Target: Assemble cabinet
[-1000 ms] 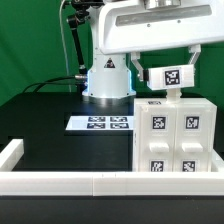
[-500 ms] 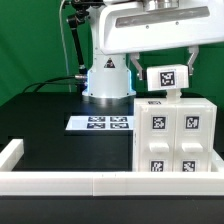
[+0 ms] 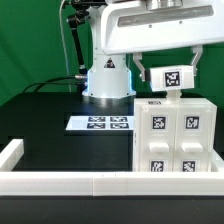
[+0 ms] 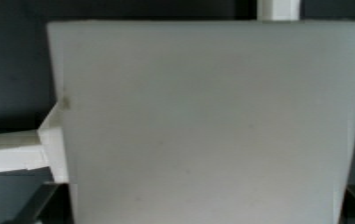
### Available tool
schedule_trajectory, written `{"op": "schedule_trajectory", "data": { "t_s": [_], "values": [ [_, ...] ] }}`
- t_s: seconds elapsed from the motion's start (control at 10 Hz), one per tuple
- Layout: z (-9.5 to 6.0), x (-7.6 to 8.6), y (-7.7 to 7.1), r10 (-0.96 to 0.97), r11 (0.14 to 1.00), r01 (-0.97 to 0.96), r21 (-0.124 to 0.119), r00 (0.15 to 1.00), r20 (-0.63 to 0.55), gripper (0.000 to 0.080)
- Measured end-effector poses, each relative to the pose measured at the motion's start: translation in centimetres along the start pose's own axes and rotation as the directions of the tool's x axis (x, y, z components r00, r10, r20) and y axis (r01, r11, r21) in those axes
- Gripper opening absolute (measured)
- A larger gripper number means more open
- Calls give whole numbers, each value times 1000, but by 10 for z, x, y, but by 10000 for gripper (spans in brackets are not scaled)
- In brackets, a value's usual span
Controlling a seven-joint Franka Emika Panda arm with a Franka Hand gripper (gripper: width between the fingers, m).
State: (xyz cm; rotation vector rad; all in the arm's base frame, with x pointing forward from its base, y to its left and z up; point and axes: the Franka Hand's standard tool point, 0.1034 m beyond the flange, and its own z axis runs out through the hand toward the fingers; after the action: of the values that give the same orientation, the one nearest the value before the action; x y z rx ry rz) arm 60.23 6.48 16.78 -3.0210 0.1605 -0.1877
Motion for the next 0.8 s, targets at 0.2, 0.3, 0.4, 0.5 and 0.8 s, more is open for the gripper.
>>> {"op": "schedule_trajectory", "data": {
  "t_s": [0.2, 0.3, 0.4, 0.5, 0.8],
  "values": [
    [2, 1, -2, -2, 1000, 2, 2, 1000, -8, 561],
    [6, -1, -3, -4, 1000, 4, 2, 1000, -7, 561],
    [9, -2, -3, -4, 1000, 4, 1, 1000, -3, 561],
    [10, -3, -3, -4, 1000, 4, 0, 1000, 0, 561],
    [13, 0, -4, -10, 1000, 10, 3, 1000, -26, 561]
  ]
}}
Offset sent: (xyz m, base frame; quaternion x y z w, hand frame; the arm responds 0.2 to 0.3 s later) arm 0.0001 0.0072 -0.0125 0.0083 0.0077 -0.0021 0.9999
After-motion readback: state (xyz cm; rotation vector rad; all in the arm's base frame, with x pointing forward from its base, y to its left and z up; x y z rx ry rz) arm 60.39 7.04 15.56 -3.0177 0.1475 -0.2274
